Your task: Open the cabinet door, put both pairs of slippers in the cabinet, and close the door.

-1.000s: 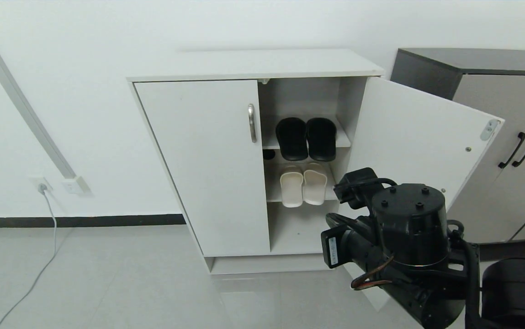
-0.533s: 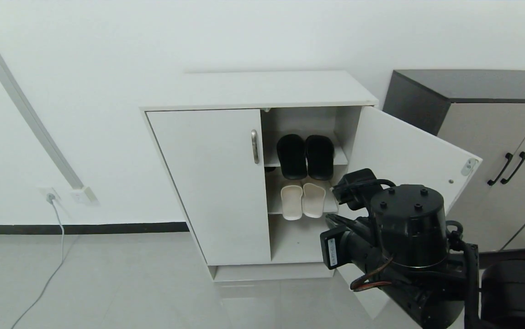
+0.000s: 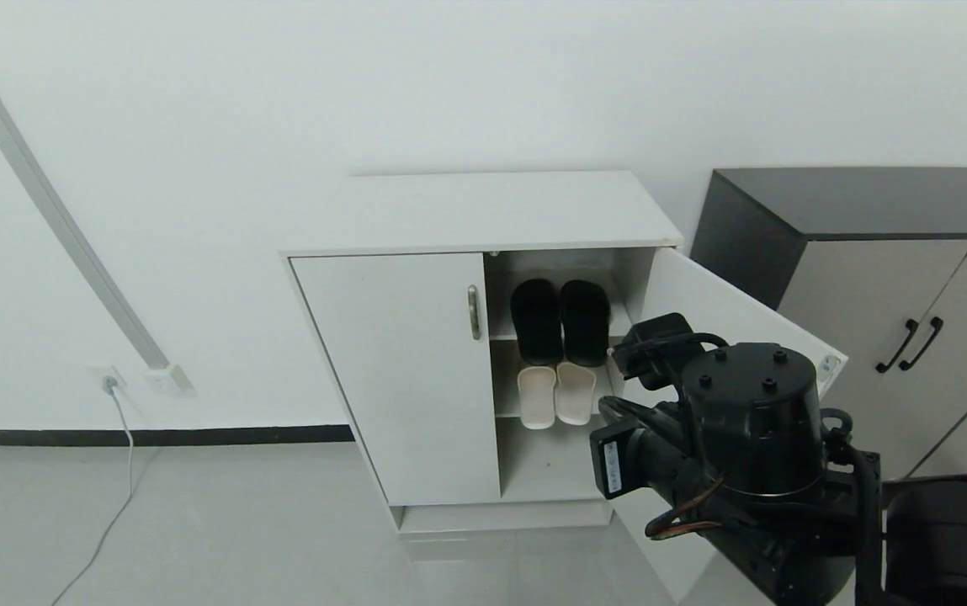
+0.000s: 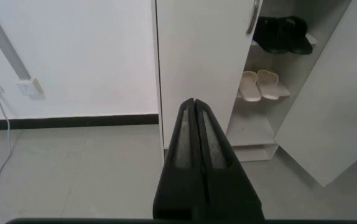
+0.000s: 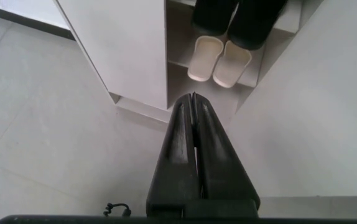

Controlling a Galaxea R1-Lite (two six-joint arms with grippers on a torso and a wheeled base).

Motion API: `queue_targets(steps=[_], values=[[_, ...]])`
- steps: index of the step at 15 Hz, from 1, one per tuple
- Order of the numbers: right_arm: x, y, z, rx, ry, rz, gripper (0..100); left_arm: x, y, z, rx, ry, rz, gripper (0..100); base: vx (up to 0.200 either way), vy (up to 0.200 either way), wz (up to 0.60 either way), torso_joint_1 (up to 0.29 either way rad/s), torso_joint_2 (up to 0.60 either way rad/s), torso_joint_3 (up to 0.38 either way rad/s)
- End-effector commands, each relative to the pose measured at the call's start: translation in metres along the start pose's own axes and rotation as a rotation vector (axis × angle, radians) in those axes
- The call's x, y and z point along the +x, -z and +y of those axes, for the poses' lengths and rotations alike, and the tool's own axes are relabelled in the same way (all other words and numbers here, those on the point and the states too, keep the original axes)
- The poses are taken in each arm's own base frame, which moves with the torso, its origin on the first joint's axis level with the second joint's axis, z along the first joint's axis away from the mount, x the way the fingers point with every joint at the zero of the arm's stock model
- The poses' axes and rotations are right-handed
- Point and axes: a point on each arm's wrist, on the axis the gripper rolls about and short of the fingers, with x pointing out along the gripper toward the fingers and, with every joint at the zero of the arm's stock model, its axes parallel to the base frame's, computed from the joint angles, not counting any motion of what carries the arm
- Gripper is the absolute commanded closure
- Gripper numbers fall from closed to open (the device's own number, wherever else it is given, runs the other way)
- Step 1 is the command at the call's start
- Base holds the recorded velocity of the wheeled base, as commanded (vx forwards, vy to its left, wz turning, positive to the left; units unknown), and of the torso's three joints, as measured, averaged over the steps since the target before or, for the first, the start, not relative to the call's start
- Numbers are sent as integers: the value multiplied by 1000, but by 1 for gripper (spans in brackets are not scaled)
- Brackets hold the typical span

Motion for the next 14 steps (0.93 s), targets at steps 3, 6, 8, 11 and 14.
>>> queue_targets(steps=[3, 6, 8, 11, 14], values=[[5, 6, 3, -12, 2, 19, 100, 0, 0, 0, 5, 0, 0, 100, 0, 0, 0, 224, -538, -315], [3, 4, 2, -8, 1, 12, 100, 0, 0, 0, 21, 4, 0, 100, 0, 0, 0, 246, -570, -321], [3, 4, 2, -9, 3, 11, 100, 0, 0, 0, 22, 4, 1, 100, 0, 0, 0, 264, -596, -342], [-1, 2, -2, -16, 3, 4, 100, 0, 0, 0, 35, 4, 1, 100, 0, 0, 0, 214, -496, -255], [-1, 2, -2, -24, 4, 5, 100, 0, 0, 0, 19, 6, 3, 100, 0, 0, 0, 11, -25, -19]])
